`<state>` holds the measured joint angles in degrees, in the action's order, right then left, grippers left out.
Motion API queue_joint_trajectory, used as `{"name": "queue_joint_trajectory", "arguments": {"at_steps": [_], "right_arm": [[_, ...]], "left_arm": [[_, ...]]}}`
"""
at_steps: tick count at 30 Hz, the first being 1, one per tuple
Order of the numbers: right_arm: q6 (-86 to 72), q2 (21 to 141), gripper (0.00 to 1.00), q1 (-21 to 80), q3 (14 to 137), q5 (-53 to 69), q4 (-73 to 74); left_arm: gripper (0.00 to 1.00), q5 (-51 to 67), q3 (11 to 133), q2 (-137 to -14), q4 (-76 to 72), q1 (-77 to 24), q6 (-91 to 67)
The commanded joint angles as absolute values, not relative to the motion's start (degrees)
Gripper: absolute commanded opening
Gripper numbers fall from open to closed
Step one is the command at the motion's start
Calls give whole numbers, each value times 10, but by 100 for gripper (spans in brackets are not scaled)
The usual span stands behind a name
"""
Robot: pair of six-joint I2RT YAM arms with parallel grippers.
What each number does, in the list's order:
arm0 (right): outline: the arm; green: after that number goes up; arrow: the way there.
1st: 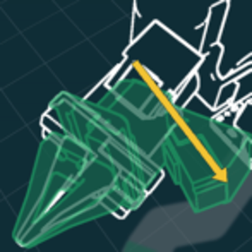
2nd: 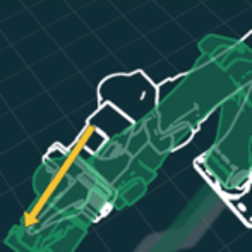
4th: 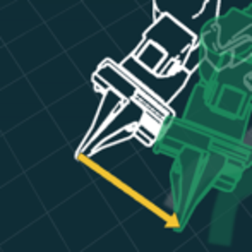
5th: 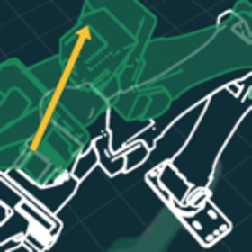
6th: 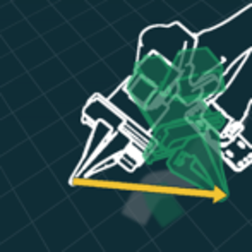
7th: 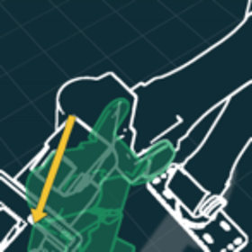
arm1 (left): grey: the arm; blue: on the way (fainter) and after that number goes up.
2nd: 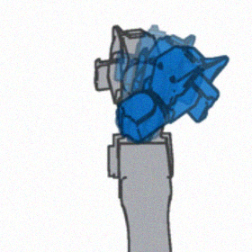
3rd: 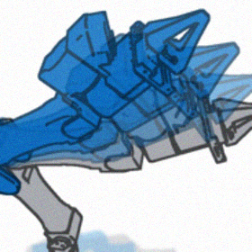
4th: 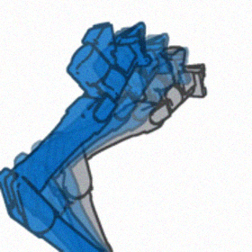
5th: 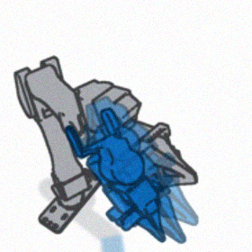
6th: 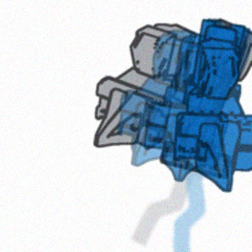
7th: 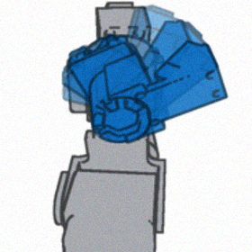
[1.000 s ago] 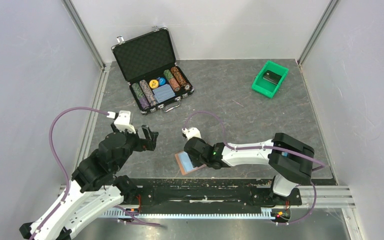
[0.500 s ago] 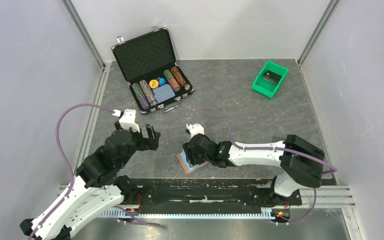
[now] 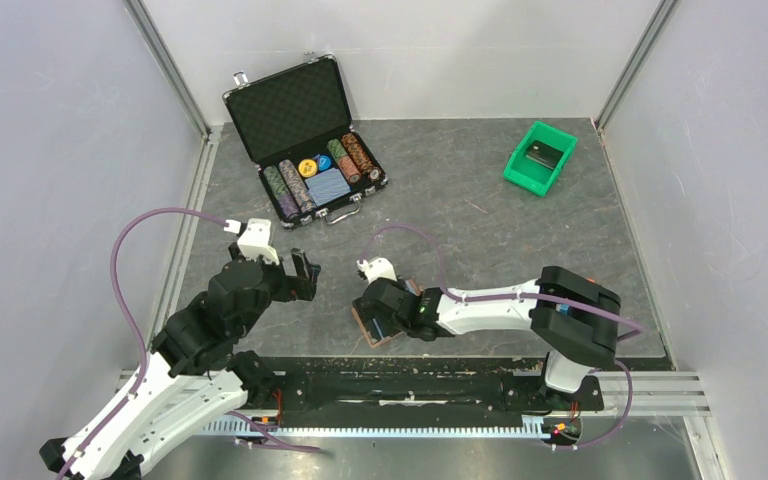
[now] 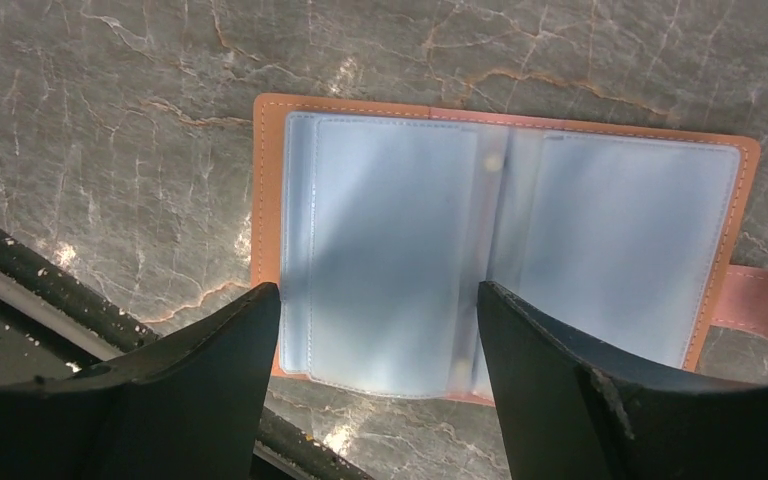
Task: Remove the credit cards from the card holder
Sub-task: Reset both arms
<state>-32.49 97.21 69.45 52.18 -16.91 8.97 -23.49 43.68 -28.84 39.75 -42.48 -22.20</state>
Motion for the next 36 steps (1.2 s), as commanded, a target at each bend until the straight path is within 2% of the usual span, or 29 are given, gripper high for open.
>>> {"name": "queue_joint_trajectory", "arguments": {"at_steps": [1,11,14,17,20,25,27,31,36], "right_arm": [[-323,1002,76,709,555,-199,109],[-321,1008,79,717,555,-229,124],[-327,1006,69,716,556,-236,131],[-338,996,51,716,553,-244,128],[-348,987,45,716,550,-249,123],[-362,978,42,715,555,-238,114],[-364,974,47,715,562,-232,116],[-355,943,67,713,583,-230,135],[-326,881,79,705,589,-231,151]], "left_arm": [[100,-245,438,-285,382,-425,-224],[100,-245,438,-289,382,-425,-223],[100,-245,438,-289,382,-425,-225],[100,-243,437,-287,382,-425,-226],[100,-243,437,-284,382,-425,-227],[100,-241,435,-280,383,-425,-228],[100,-240,435,-282,383,-425,-228],[100,-236,436,-288,386,-425,-229],[100,-224,439,-292,385,-425,-232]]}}
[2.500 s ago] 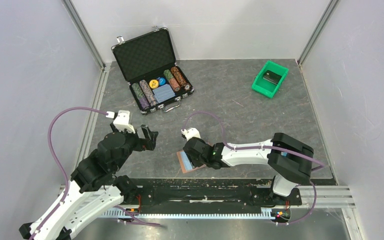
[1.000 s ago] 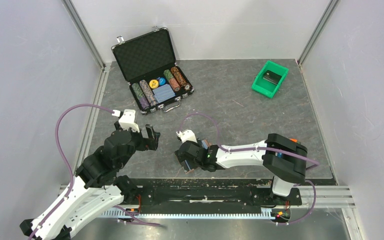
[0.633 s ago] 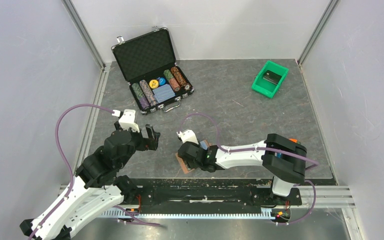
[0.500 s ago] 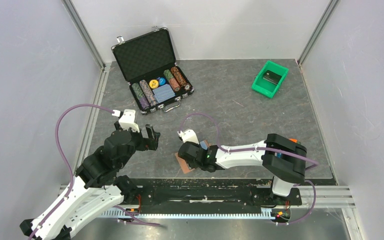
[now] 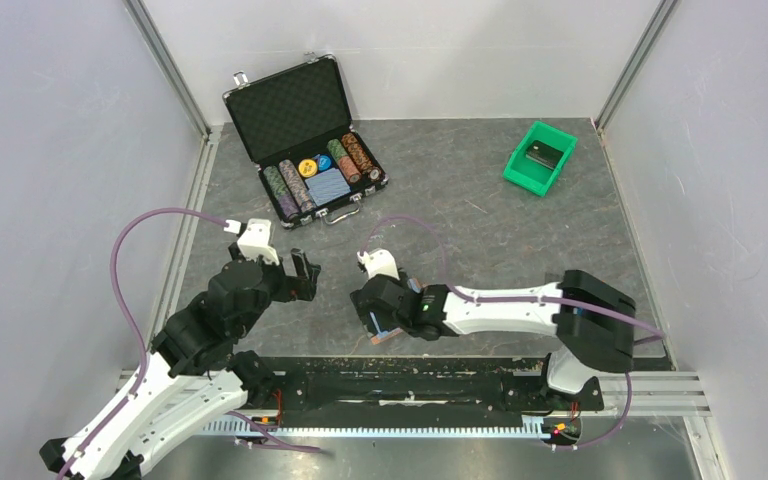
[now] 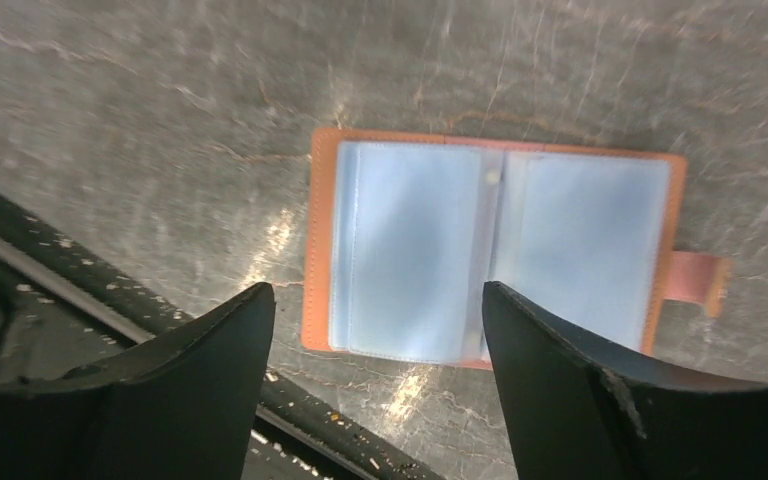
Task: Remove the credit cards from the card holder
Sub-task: Reset both arms
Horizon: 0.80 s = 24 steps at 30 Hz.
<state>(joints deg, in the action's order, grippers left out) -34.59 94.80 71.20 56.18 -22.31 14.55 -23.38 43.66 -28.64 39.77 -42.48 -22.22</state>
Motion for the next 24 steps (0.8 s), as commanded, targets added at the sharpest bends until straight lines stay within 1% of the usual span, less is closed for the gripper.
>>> {"name": "queue_joint_trajectory", "arguments": {"at_steps": [1,4,5,10,16,24], "right_arm": [[-320,864,82,704,587,-237,154],[-301,804,96,700,575,-268,165],[-297,787,98,701,571,-285,172],[-277,666,98,701,537,-357,193],[-322,540,98,701,487,-430,214],[-356,462,98,701,448,-465,214]], "left_arm": [[100,-219,440,-293,385,-425,-235],[100,-187,445,-292,382,-425,-245],[100,-172,449,-292,379,-425,-247],[100,-115,474,-292,369,-425,-257],[100,-80,480,-269,332,-425,-272],[100,-83,462,-247,301,-425,-279]]}}
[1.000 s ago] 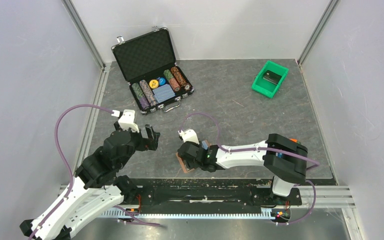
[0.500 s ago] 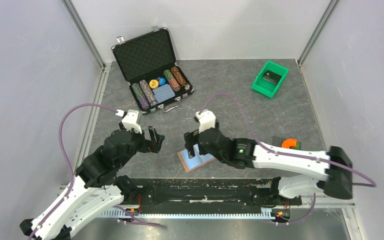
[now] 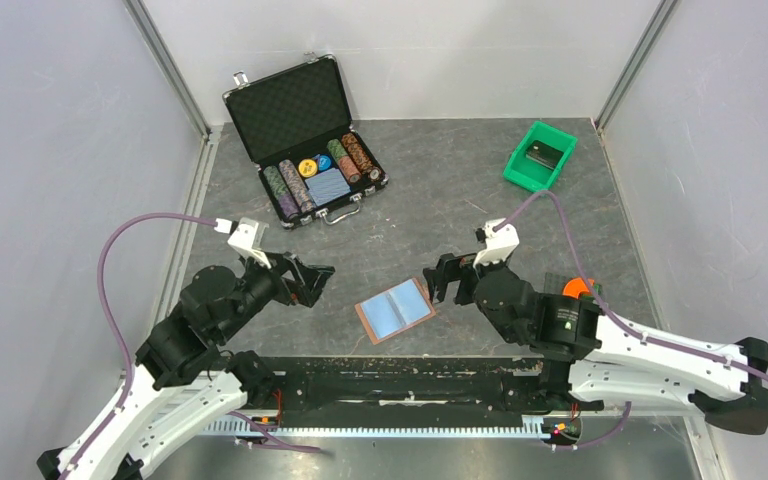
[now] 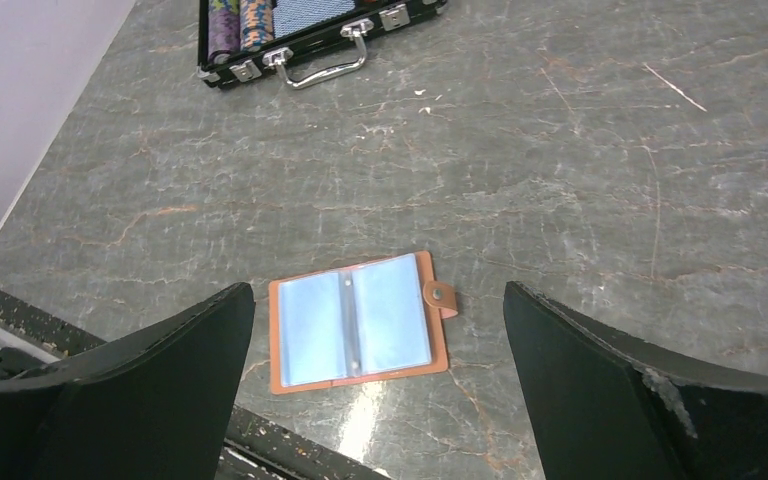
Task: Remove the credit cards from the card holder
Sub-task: Reset both arms
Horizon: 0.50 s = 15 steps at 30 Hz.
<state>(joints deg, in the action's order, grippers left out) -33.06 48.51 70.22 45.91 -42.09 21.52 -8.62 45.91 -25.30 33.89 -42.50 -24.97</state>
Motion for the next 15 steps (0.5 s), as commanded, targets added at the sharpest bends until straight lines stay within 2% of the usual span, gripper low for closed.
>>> {"name": "queue_joint_trajectory", "arguments": {"at_steps": [1,15], "right_arm": [[-357,456,98,700,446,-470,211],[-365,464,98,700,446,-487,206]], "left_arm": [[100,-87,461,-246,302,-425,-281],[100,-99,457,-247,304,-425,-275]]}}
